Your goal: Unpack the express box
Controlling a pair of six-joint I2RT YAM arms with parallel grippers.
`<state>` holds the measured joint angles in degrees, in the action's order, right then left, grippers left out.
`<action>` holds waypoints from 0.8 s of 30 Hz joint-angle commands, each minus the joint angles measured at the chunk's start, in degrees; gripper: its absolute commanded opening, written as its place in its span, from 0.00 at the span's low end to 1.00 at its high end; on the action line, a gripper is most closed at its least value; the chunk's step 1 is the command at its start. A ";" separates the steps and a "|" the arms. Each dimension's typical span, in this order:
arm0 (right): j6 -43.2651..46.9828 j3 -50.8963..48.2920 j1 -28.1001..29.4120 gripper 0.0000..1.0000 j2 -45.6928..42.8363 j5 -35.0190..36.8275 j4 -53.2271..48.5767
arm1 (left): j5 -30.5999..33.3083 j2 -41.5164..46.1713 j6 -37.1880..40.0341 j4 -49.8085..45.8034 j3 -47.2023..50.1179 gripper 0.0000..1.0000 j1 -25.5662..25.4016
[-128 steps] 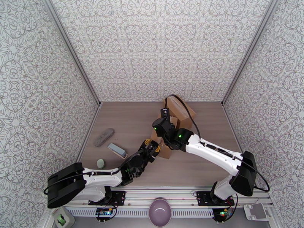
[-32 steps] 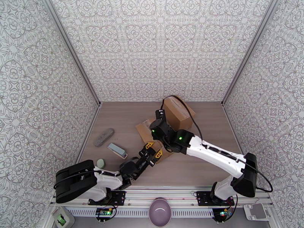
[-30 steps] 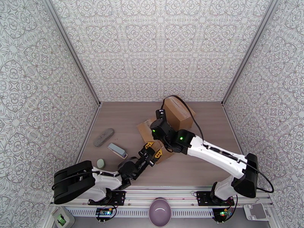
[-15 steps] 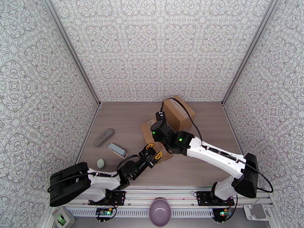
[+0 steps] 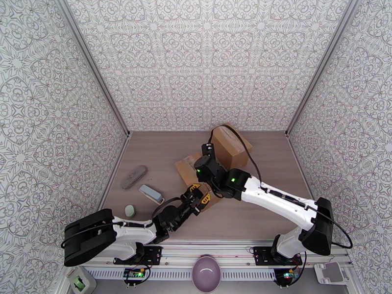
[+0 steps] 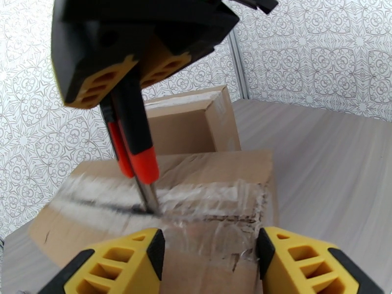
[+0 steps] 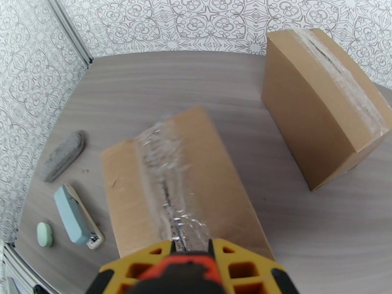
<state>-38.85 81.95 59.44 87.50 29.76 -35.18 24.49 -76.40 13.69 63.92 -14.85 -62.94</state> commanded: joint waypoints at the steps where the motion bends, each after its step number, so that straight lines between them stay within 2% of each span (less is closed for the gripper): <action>1: -1.72 1.29 3.48 0.00 -2.30 -7.03 -12.10 | 16.32 -0.18 1.95 -1.19 -1.48 0.56 3.78; 6: -0.59 -0.74 3.47 0.00 -3.67 -6.89 -12.79 | 15.45 2.93 0.95 -3.11 0.58 0.56 5.33; 16: 3.43 -3.74 3.49 0.00 -6.09 -8.79 -9.65 | 6.82 15.08 -2.08 -17.48 2.55 0.56 10.61; 24: 2.19 -2.50 3.49 0.00 -5.62 -10.33 -8.86 | 4.12 12.14 -2.22 -16.77 1.09 0.56 11.12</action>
<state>-36.10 79.11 61.98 83.53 23.97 -40.56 26.02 -62.39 11.42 49.95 -12.95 -51.75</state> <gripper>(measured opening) 0.204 0.560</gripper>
